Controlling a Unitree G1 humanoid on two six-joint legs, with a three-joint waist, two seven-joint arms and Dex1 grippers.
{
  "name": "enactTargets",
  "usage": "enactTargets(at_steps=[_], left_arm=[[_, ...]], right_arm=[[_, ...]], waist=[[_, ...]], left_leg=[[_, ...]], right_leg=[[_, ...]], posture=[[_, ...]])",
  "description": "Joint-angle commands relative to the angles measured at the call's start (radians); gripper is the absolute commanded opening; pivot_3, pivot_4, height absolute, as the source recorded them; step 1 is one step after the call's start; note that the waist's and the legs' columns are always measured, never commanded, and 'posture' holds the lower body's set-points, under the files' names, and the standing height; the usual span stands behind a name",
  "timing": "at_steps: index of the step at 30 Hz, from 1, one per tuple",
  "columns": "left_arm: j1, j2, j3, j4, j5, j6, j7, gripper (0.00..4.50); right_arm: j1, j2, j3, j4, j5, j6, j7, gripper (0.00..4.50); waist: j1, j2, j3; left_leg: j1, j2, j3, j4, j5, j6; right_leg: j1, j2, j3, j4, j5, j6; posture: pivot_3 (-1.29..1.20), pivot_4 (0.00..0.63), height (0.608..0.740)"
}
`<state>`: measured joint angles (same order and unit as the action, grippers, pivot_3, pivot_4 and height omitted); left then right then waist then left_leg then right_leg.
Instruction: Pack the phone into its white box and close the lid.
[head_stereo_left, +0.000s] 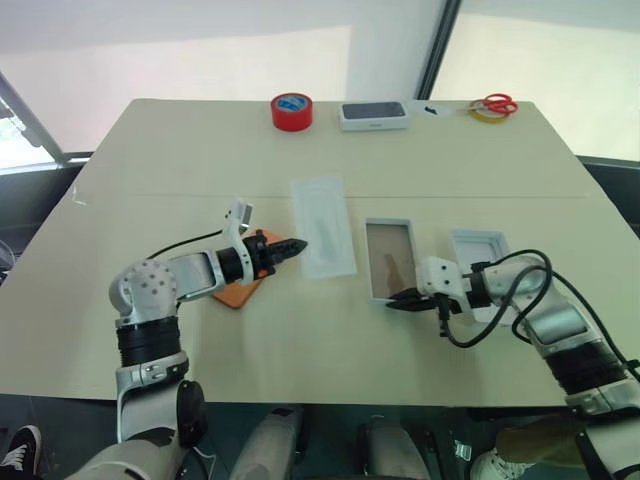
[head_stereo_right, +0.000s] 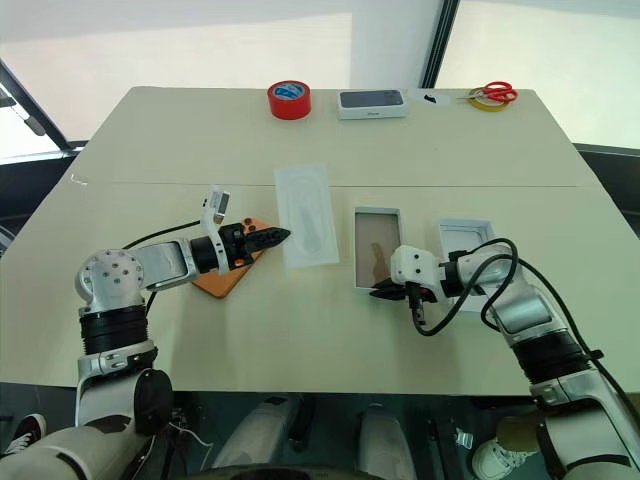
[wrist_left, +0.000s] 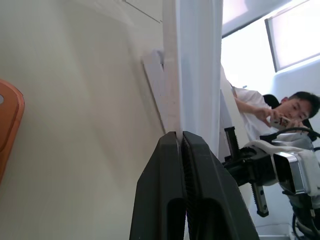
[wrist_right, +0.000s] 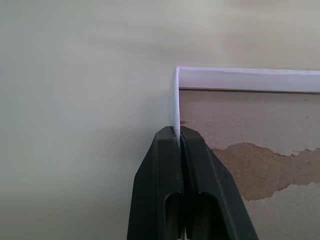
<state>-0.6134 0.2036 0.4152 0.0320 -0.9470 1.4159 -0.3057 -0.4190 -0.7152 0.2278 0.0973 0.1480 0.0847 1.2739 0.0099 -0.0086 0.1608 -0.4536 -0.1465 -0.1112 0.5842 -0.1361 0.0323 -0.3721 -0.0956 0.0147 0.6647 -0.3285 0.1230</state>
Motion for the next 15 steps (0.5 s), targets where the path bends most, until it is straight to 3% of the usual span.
enactTargets(at_steps=[1,6,7,10,15], left_arm=[[-0.043,-0.02,0.045,-0.01,-0.061,0.01,0.019,0.0],[-0.038,-0.015,0.009,-0.021,-0.048,-0.01,0.008,0.0],[-0.037,-0.016,0.009,-0.021,-0.05,-0.009,0.007,0.0],[-0.031,-0.014,0.0,-0.021,-0.047,-0.011,0.004,0.0],[-0.003,0.002,-0.015,-0.024,-0.042,-0.007,-0.006,0.0]], right_arm=[[-0.011,0.057,0.017,-0.104,0.013,0.06,-0.053,0.02],[-0.015,0.11,0.043,-0.142,0.008,0.118,-0.09,0.02],[-0.017,0.116,0.038,-0.155,0.032,0.151,-0.086,0.29],[-0.016,0.127,0.022,-0.164,0.037,0.177,-0.118,1.37],[0.027,0.073,-0.035,-0.214,0.046,0.163,-0.139,3.84]], waist=[[0.001,0.0,0.0],[0.003,0.0,0.0],[0.003,0.0,0.0],[0.002,0.0,0.0],[0.002,0.0,0.0]], left_leg=[[0.0,0.0,0.0,0.0,0.0,0.0],[0.0,0.0,0.0,0.0,0.0,0.0],[0.0,0.0,0.0,0.0,0.0,-0.001],[0.0,0.0,0.0,0.0,0.0,0.0],[0.0,0.0,0.0,0.0,0.0,0.0]], right_leg=[[0.0,0.0,0.0,0.0,0.0,0.0],[0.0,0.0,0.0,0.0,0.0,0.0],[0.0,0.0,0.0,0.0,0.0,0.0],[0.0,0.0,0.0,0.0,0.0,0.0],[0.0,0.0,0.0,0.0,0.0,0.0]], posture=[[0.0,0.15,0.736],[0.0,0.15,0.736],[0.0,0.15,0.736],[0.0,0.15,0.736],[0.0,0.15,0.736]])
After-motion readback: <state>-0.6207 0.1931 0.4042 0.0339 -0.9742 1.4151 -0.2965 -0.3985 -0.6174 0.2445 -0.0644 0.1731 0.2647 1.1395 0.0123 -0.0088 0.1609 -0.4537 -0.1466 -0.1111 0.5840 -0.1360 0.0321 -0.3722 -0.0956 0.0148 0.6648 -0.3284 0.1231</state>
